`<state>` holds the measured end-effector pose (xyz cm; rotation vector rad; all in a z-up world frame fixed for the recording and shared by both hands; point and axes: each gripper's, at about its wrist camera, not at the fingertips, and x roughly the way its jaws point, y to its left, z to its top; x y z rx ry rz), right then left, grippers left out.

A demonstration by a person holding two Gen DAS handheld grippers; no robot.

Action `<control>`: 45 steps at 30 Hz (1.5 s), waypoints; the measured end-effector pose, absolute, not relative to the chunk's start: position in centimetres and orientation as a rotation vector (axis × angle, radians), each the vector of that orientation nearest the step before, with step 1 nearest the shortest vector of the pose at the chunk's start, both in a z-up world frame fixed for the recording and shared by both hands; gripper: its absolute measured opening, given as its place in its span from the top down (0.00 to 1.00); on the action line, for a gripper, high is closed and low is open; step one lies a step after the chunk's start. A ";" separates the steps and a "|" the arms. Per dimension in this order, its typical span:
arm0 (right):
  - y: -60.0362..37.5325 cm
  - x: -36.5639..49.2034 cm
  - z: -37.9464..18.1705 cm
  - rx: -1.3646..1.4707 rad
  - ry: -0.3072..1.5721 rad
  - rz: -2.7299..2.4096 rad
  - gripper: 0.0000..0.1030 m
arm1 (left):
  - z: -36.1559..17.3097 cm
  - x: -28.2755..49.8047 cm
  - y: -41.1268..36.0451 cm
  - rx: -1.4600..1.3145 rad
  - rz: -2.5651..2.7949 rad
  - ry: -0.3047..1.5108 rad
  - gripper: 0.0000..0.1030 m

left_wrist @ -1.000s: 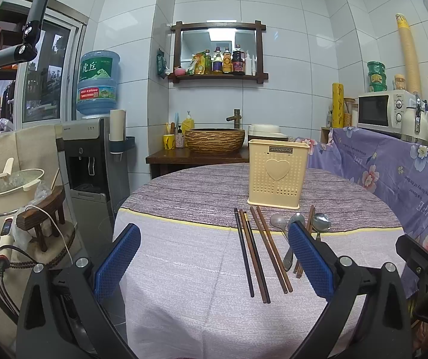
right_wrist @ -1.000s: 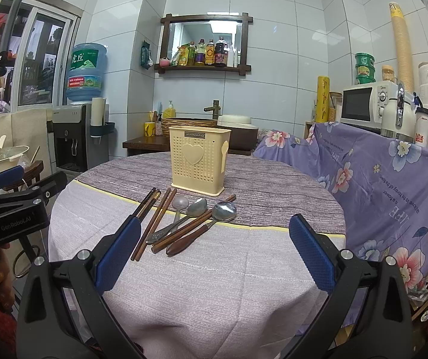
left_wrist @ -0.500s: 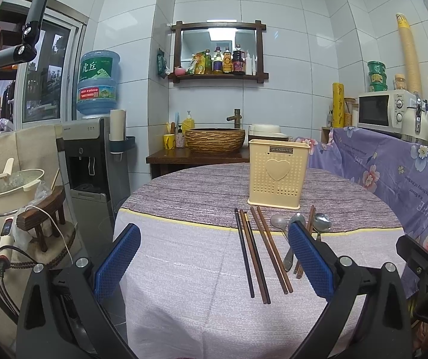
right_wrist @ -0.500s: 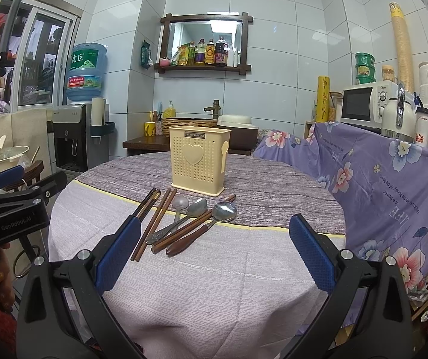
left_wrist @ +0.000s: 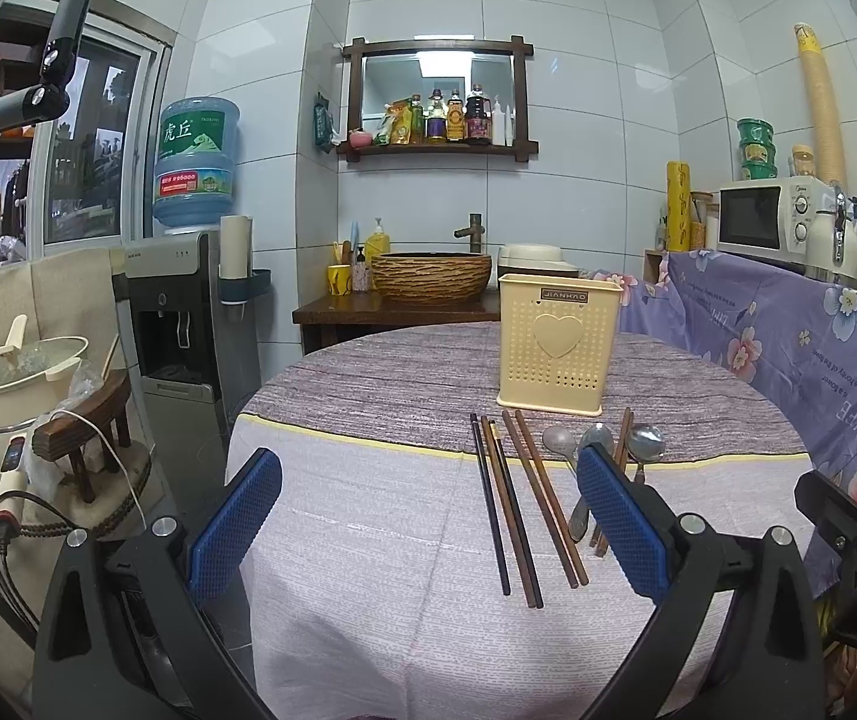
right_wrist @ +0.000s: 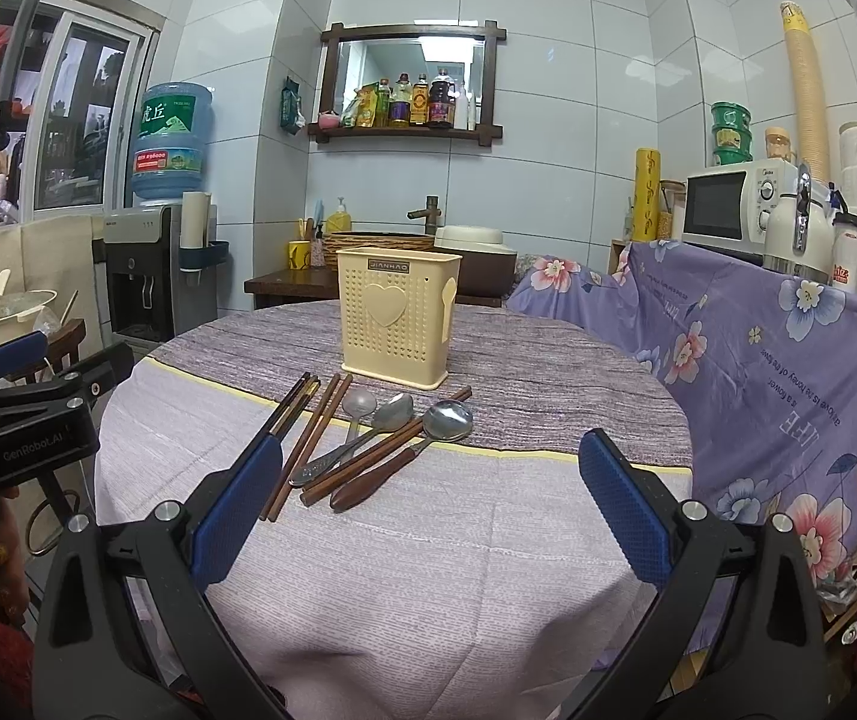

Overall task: Organize utensils
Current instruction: 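Move both tools down toward the row of chopsticks and spoons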

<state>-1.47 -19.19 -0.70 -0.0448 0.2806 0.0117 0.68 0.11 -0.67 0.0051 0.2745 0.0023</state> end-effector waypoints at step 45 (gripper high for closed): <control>-21.2 19.4 -6.3 0.065 0.921 -0.069 0.05 | -4.1 15.2 0.6 0.111 -0.057 0.728 0.14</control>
